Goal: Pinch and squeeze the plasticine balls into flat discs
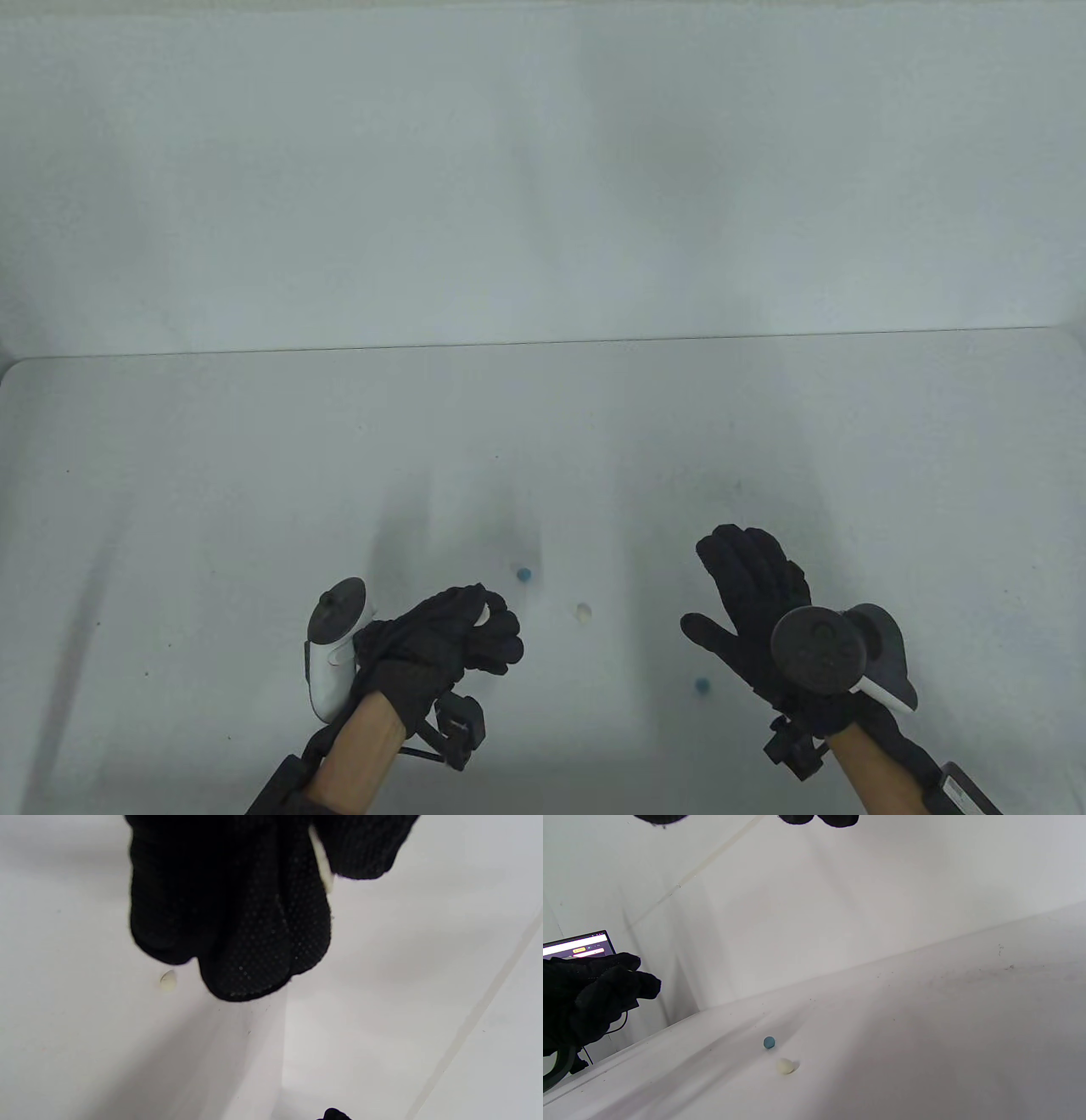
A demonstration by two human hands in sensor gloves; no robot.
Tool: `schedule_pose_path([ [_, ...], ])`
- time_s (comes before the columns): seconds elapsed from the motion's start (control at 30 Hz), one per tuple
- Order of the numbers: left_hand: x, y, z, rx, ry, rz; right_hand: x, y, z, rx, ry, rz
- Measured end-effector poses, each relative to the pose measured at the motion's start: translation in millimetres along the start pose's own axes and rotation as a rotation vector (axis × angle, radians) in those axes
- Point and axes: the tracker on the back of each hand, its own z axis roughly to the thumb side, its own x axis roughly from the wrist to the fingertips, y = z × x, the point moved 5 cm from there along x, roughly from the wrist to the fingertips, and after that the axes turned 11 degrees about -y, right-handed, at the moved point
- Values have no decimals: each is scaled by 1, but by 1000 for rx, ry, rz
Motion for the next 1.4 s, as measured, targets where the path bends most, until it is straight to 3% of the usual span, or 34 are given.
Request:
schedule_pose_path([
  [0.13,0,2,1,11,-6,14,0,0,1,-2,-4,1],
  [0.23,2,-7,-2,-104,-35,-121,0,0,1,4,-6,-1],
  [0.3,2,-6,-3,-159,-42,-74,0,0,1,-1,-6,1],
  [0.43,3,-5,3,-23,-66,-57,0,0,1,-2,-7,0],
  [0.53,3,-4,5,-14,-72,-33,0,0,1,-3,-5,-1],
  [0.7,3,-8,5,25,-68,-75,0,0,1,-4,-4,0],
  [1.03,2,-4,7,77,-63,-23,0,0,1,-3,-5,-2],
  [1.3,2,-10,-5,-113,-8,-89,-1,-3,2,-2,-8,-18],
  [1.4,2,-4,-4,-23,7,-40,0,-2,2,3,-9,-10],
])
